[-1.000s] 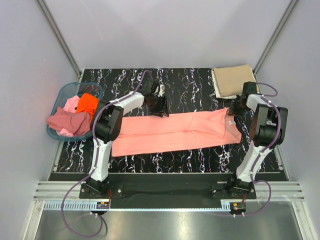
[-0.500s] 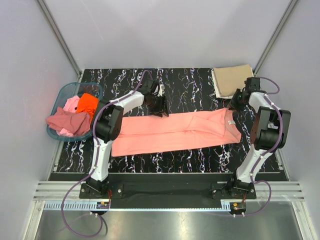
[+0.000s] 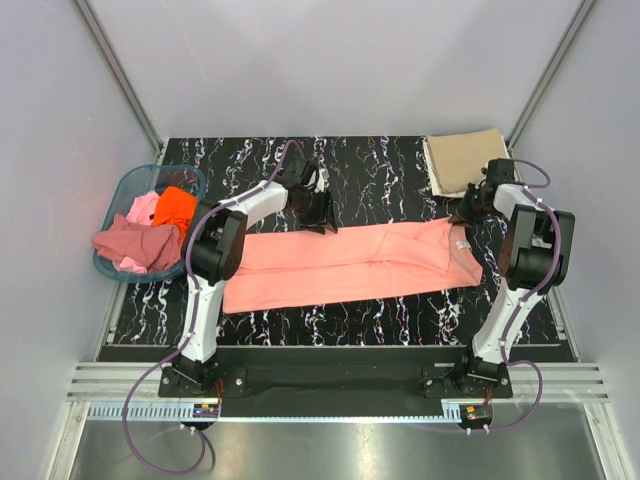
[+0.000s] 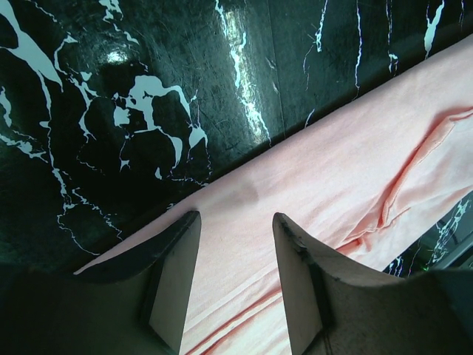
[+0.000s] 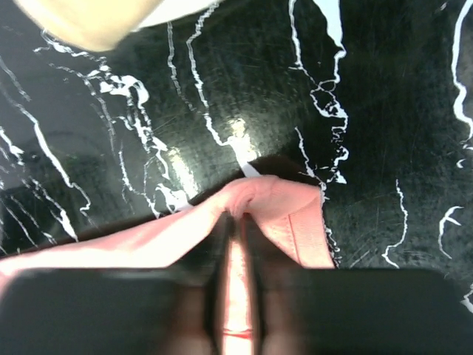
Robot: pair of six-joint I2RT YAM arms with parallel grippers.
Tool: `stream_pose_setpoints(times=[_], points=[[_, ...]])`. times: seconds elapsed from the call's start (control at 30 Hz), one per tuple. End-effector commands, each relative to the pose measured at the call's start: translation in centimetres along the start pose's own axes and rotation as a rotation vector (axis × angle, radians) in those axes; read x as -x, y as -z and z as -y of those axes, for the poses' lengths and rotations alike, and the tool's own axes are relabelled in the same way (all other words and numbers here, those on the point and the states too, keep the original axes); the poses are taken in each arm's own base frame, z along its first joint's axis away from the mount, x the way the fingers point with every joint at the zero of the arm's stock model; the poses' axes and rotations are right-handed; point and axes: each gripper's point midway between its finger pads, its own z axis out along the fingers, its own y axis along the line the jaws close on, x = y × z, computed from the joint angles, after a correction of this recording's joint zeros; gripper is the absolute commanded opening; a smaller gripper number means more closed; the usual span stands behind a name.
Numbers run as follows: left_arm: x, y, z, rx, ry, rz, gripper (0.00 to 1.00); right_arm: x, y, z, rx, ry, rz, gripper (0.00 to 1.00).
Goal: Fold and stack the t-shirts
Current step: Fold the tshirt
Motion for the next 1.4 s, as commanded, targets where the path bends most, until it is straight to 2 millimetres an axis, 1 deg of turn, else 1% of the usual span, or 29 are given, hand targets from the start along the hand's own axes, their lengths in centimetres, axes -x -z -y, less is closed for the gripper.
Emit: stream_pose_setpoints(times=[0.0,0.03,0.07,0.1,0.17,0.2,0.23,0.27,0.3,0.37,0.43,0.5,0.57,0.67,0.83,0.93,1.1,1.13,1.17,1.2,1.23,1.27,1.3,1.33,1.37], points=[[-0.6,-1.4,-2.7,0.074,0.021,-0.027,0.51,1.7,-0.2,0.2,-0.013,0.027,0.042,0.12],[-0.7,-1.5,-3.0,0.088,0.027,-0.028,0.51,1.8,-0.4,0.4,-0.025,0.022,0.046,0.05],[-0.7,-1.5,-3.6,0.114,0.032,-0.021,0.51,1.9,-0.6,1.2,-0.059,0.015,0.060,0.01],[-1.0,-1.6,-3.9,0.124,0.041,-0.029,0.51,2.0,-0.6,1.4,-0.068,0.010,0.071,0.00],[-1.2,-1.6,-4.6,0.146,0.062,-0.031,0.51,2.2,-0.8,1.5,-0.061,-0.001,0.086,0.00],[-1.3,-1.7,-5.0,0.155,0.068,-0.034,0.51,2.0,-1.3,1.7,-0.057,-0.008,0.079,0.00],[-1.5,-1.8,-5.2,0.162,0.071,-0.037,0.51,2.1,-1.3,1.6,-0.047,-0.014,0.080,0.02],[-1.4,-1.8,-5.5,0.171,0.076,-0.035,0.50,1.8,-1.6,1.6,-0.031,-0.021,0.066,0.05],[-1.5,-1.8,-5.7,0.176,0.080,-0.037,0.50,1.7,-1.8,1.9,-0.031,-0.034,0.061,0.07],[-1.6,-1.8,-6.0,0.181,0.083,-0.040,0.50,1.6,-2.0,2.1,-0.027,-0.042,0.061,0.14],[-1.4,-1.7,-6.2,0.187,0.085,-0.035,0.50,2.0,-2.0,2.1,-0.015,-0.041,0.077,0.18],[-1.5,-1.6,-6.3,0.190,0.088,-0.037,0.50,2.1,-2.0,2.0,0.004,-0.042,0.080,0.18],[-1.5,-1.6,-6.4,0.193,0.087,-0.039,0.50,2.5,-1.8,1.7,0.038,-0.045,0.087,0.17],[-1.5,-1.4,-6.6,0.199,0.083,-0.037,0.50,2.8,-1.6,1.7,0.074,-0.064,0.092,0.08],[-1.4,-1.4,-6.7,0.205,0.084,-0.034,0.50,2.9,-1.8,1.8,0.137,-0.089,0.090,0.10],[-1.2,-1.3,-6.8,0.213,0.083,-0.029,0.50,3.0,-1.9,1.7,0.158,-0.098,0.085,0.02],[-1.3,-1.2,-7.0,0.220,0.094,-0.030,0.49,3.2,-1.8,2.0,0.155,-0.136,0.088,0.01],[-1.2,-1.2,-6.8,0.211,0.093,-0.030,0.49,3.2,-1.8,2.1,0.144,-0.136,0.089,0.03],[-1.3,-1.1,-6.0,0.177,0.098,-0.038,0.49,3.1,-1.7,2.1,0.143,-0.136,0.089,0.06],[-0.7,-0.7,-5.0,0.143,0.094,-0.029,0.49,3.0,-1.6,2.0,0.149,-0.153,0.084,0.10],[-0.7,-0.3,-3.5,0.081,0.095,-0.038,0.49,2.9,-1.3,1.3,0.180,-0.155,0.079,0.16],[-0.5,0.3,-2.5,0.052,0.087,-0.033,0.49,2.4,-1.3,1.3,0.176,-0.164,0.072,0.18],[0.6,1.9,-0.8,0.013,0.060,0.002,0.49,2.2,-1.0,1.4,0.162,-0.190,0.075,0.19],[1.2,2.8,0.1,-0.009,0.043,0.021,0.49,2.9,0.2,1.2,0.148,-0.189,0.115,0.21],[2.0,5.0,1.6,-0.034,0.016,0.062,0.49,2.6,0.7,1.2,0.144,-0.201,0.120,0.26]])
